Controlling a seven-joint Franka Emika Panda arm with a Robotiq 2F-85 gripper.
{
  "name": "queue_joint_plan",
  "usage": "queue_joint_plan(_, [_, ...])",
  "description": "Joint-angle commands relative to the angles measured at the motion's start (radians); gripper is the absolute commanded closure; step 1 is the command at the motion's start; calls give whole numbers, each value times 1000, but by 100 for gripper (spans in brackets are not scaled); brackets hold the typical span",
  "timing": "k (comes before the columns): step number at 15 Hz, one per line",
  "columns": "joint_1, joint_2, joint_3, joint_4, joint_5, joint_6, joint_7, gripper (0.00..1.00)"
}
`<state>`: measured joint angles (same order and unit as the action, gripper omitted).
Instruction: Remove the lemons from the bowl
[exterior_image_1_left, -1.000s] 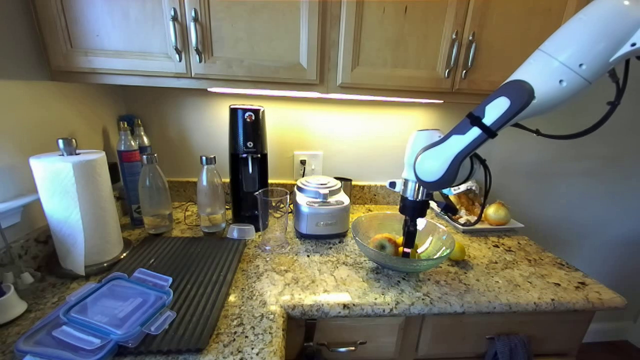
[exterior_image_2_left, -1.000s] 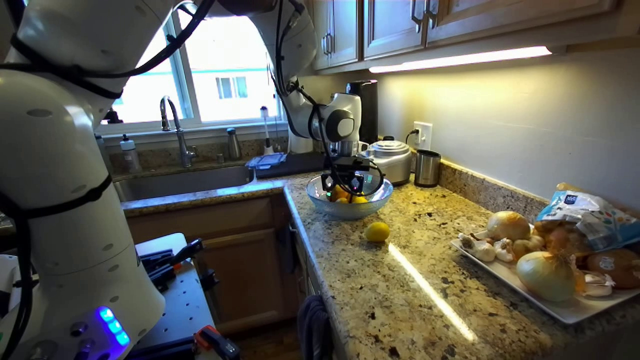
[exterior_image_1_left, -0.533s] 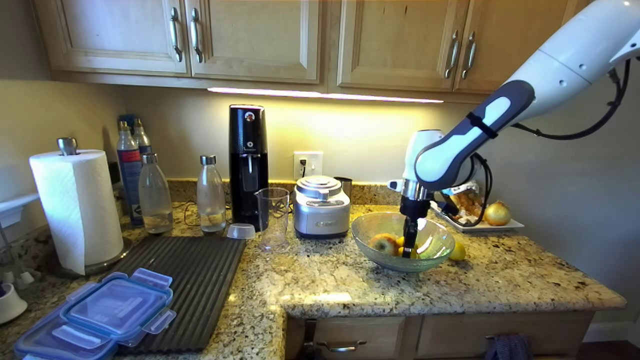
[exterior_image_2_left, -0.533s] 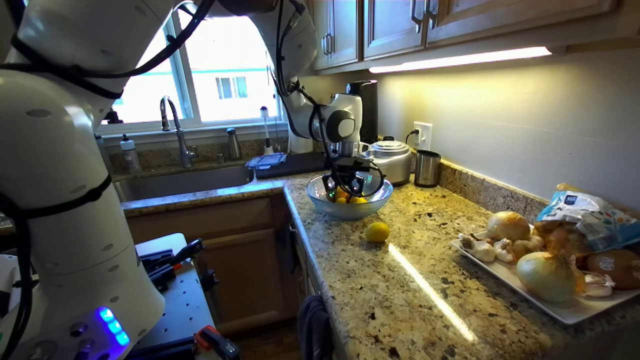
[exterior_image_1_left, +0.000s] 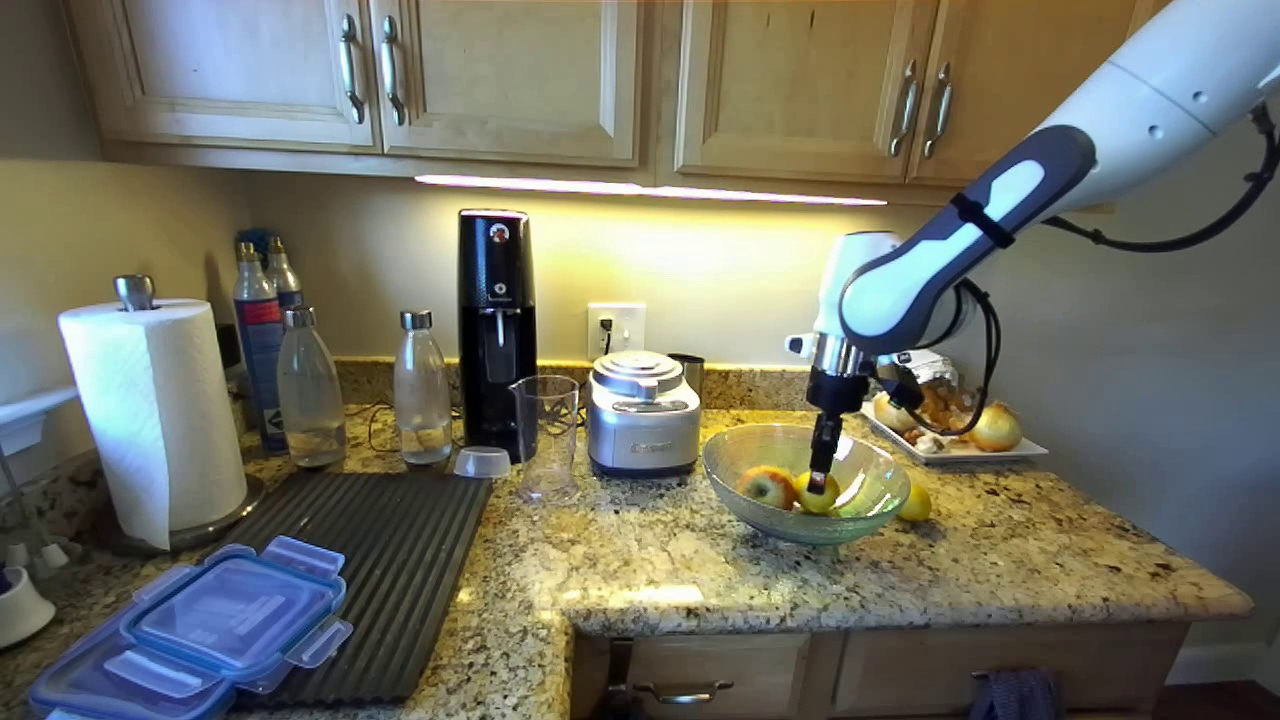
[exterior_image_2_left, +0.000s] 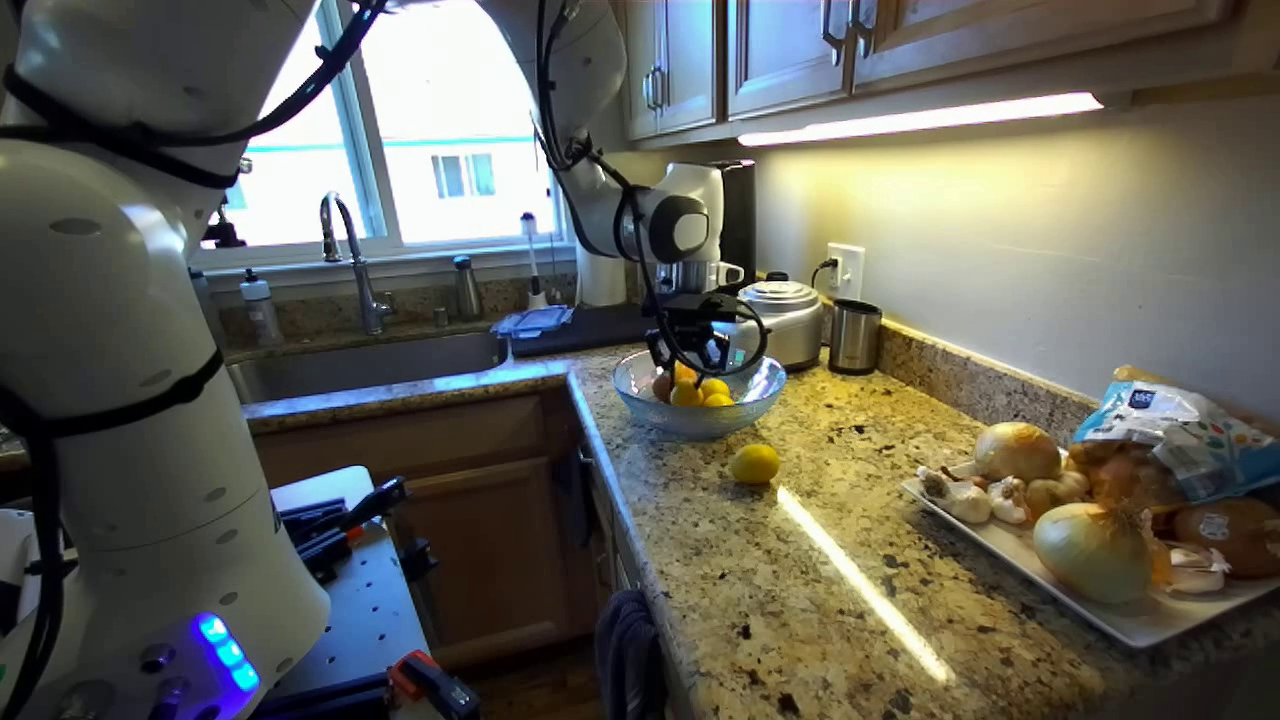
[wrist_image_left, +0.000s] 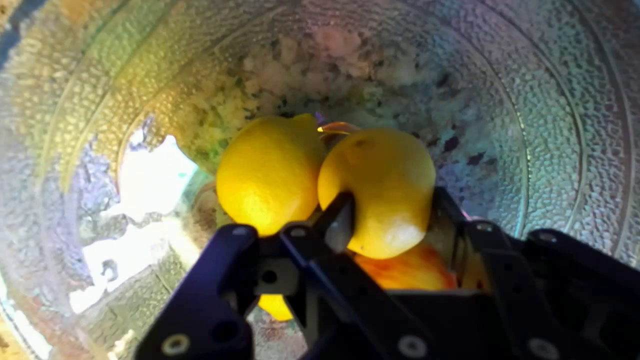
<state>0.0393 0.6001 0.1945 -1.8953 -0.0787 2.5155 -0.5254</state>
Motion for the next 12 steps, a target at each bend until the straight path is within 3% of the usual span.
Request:
queue_joint_plan(1, [-1, -154, -21, -88, -3, -54, 96, 83])
queue_joint_plan(7, [9, -273, -107, -95, -47, -97, 246, 83])
queue_joint_plan(12, [-14, -298, -205, -86, -75, -95, 369, 83])
